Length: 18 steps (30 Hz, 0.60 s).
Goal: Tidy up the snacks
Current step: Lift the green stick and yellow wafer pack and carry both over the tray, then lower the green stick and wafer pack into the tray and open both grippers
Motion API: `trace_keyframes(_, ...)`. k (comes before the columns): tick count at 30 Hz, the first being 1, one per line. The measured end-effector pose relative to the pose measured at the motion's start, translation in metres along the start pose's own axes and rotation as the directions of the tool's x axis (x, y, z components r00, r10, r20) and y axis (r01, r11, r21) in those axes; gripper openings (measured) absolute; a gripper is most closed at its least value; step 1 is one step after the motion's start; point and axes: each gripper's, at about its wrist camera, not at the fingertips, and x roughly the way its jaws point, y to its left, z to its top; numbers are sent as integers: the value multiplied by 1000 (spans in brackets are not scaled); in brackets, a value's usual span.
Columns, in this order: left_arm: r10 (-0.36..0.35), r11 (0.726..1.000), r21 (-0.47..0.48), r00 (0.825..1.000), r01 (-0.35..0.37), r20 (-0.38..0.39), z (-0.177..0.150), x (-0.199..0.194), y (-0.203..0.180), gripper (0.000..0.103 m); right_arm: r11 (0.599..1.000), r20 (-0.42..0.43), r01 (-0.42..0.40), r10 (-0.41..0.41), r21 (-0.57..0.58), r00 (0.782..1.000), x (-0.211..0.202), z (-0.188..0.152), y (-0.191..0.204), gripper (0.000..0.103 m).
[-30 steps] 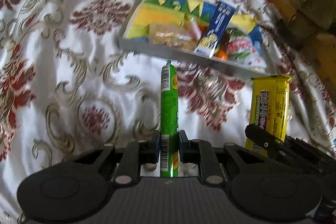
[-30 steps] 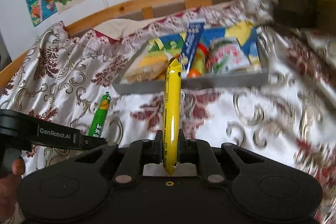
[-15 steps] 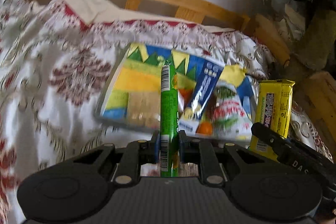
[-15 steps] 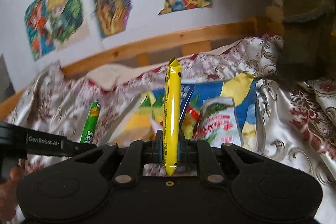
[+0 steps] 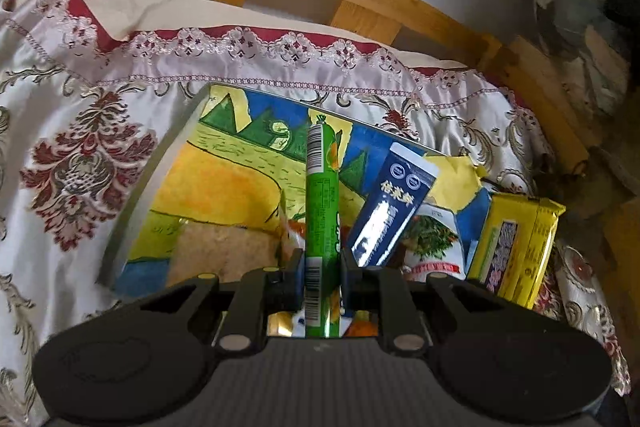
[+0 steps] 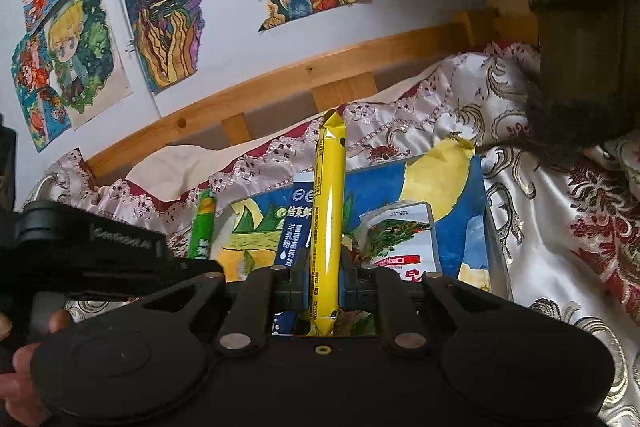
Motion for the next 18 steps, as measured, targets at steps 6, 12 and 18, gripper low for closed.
trace_keyframes(6,30,999,32,999,-30,-16,9,20,-4,18,999,-27,-1,3,52,1000,19,-1,-6,13)
trace_keyframes(12,36,999,32,999,-34,-38,11,37,-2,18,997,-54,-4,8,83,999,31,-4,-10,13)
trace_keyframes(18,50,997,53,998,-48,-34,11,42,-5,18,996,-96,6,2,84,995,39,-8,-7,13)
